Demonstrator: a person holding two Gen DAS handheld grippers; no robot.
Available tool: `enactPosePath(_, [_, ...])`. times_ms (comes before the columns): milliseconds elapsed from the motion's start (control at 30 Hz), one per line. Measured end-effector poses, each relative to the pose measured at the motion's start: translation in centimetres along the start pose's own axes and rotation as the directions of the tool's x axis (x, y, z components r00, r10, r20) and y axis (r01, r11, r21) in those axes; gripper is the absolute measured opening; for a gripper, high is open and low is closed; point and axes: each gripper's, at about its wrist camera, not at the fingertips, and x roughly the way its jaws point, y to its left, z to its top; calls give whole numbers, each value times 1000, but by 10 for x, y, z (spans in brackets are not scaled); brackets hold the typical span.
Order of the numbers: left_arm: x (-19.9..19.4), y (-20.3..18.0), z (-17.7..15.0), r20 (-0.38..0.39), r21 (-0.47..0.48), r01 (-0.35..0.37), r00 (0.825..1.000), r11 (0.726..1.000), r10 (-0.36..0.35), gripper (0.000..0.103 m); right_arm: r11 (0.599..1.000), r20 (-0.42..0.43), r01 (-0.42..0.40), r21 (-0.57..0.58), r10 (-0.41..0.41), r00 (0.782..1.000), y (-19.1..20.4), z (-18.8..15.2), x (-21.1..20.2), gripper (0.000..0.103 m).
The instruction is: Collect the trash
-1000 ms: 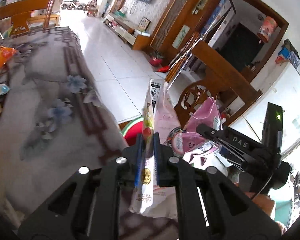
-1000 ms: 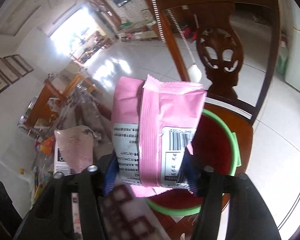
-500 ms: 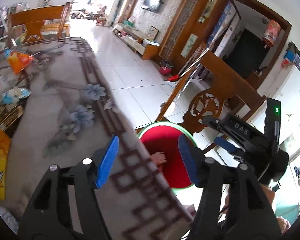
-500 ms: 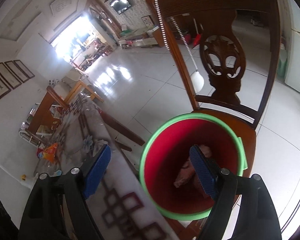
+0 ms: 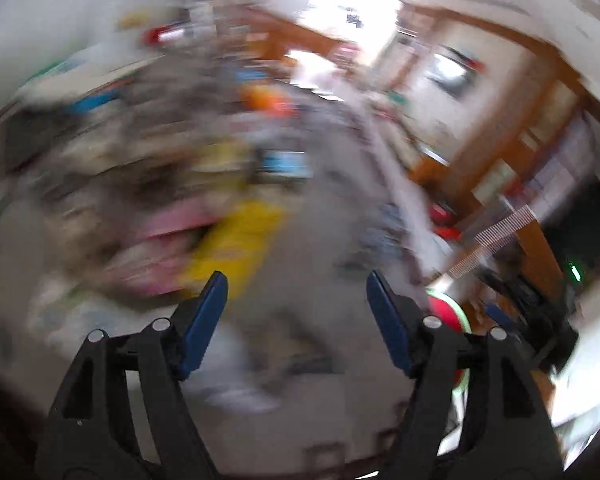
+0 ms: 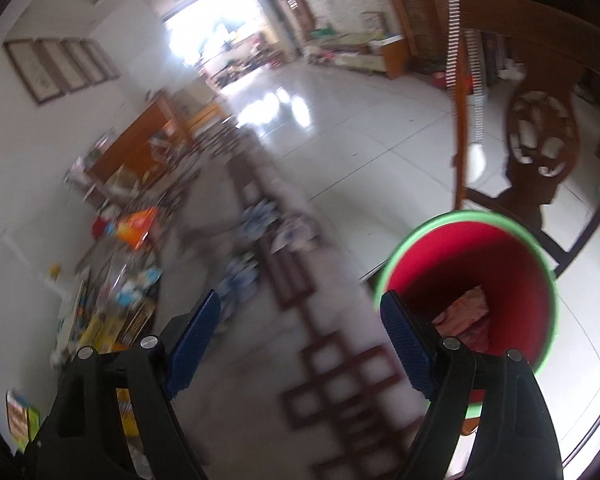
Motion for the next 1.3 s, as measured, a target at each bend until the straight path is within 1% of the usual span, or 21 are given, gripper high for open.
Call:
enactPosePath(33, [-6, 24, -1, -8, -79, -42, 999, 996, 42, 73, 1000, -19, -19, -25, 18, 1000, 11, -4, 3, 79])
enactPosePath(67, [-10, 42, -3, -19, -137, -71, 997, 988, 69, 74, 998, -33, -33, -51, 31, 999, 20, -7, 6, 79])
enactPosePath(100, [-16, 63, -7, -30, -202, -113, 994, 973, 109, 75, 994, -47, -48, -97, 44, 998, 33, -12, 9, 79])
enactPosePath(167, [-25, 85, -15, -27, -265, -177, 984, 948, 177, 83, 984, -60, -62, -168, 52, 997, 54, -19, 11, 79])
enactPosePath(233, [-32, 104, -22, -22, -327, -228, 972, 917, 234, 84, 968, -70, -78, -237, 63, 996, 74, -26, 13, 79])
enactPosePath(300, [-29, 115, -18, -34, -354, -243, 969, 903, 247, 84, 959, -82, -93, -269, 74, 994, 85, -32, 15, 79])
enactPosePath(400, [-22, 119, -7, -41, -305, -273, 961, 912, 274, 87, 948, -105, -105, -301, 77, 992, 95, -40, 19, 79])
enactPosePath(433, [-15, 119, -2, -76, -268, -275, 961, 923, 264, 88, 946, -114, -106, -307, 74, 991, 97, -42, 22, 79])
enactPosePath(500, [-8, 123, -4, -124, -254, -260, 964, 932, 235, 88, 945, -131, -109, -310, 71, 989, 98, -43, 26, 79])
enactPosePath(633, [1, 122, -12, -120, -316, -267, 963, 911, 240, 88, 949, -143, -114, -295, 74, 987, 95, -45, 27, 79])
enactPosePath(767, [17, 118, -8, -129, -304, -353, 936, 885, 329, 90, 944, -142, -123, -305, 82, 986, 96, -46, 24, 79])
enactPosePath(800, [21, 115, -7, -134, -284, -373, 928, 883, 349, 91, 943, -141, -124, -308, 83, 986, 96, -47, 24, 79])
enactPosePath(833, [26, 110, -6, -136, -241, -395, 918, 887, 372, 91, 942, -142, -125, -312, 84, 986, 96, -47, 24, 79])
enactPosePath(900, [32, 104, -8, -144, -171, -410, 910, 896, 389, 91, 942, -147, -129, -310, 87, 985, 96, -47, 25, 79])
enactPosePath(933, [33, 101, -10, -135, -140, -411, 909, 901, 394, 92, 942, -149, -131, -308, 89, 985, 96, -47, 25, 79])
enactPosePath(1033, [37, 99, -8, -119, -103, -371, 926, 923, 359, 91, 940, -150, -140, -310, 97, 984, 98, -48, 24, 79])
enactPosePath(1067, [41, 97, -6, -117, -74, -365, 927, 928, 355, 91, 939, -148, -141, -314, 98, 984, 99, -48, 23, 79])
enactPosePath(1133, [51, 92, -1, -119, 33, -363, 924, 931, 364, 91, 937, -148, -142, -320, 99, 984, 100, -49, 23, 79])
enactPosePath(1200, [54, 87, 0, -113, 92, -362, 922, 928, 370, 90, 936, -150, -143, -320, 99, 984, 100, -49, 23, 79])
enactPosePath(1233, [55, 86, 2, -113, 110, -359, 922, 927, 371, 90, 937, -151, -142, -319, 98, 984, 99, -49, 24, 79])
enactPosePath(1300, [53, 89, 3, -132, 99, -351, 923, 931, 362, 90, 939, -155, -142, -312, 97, 983, 98, -49, 25, 79])
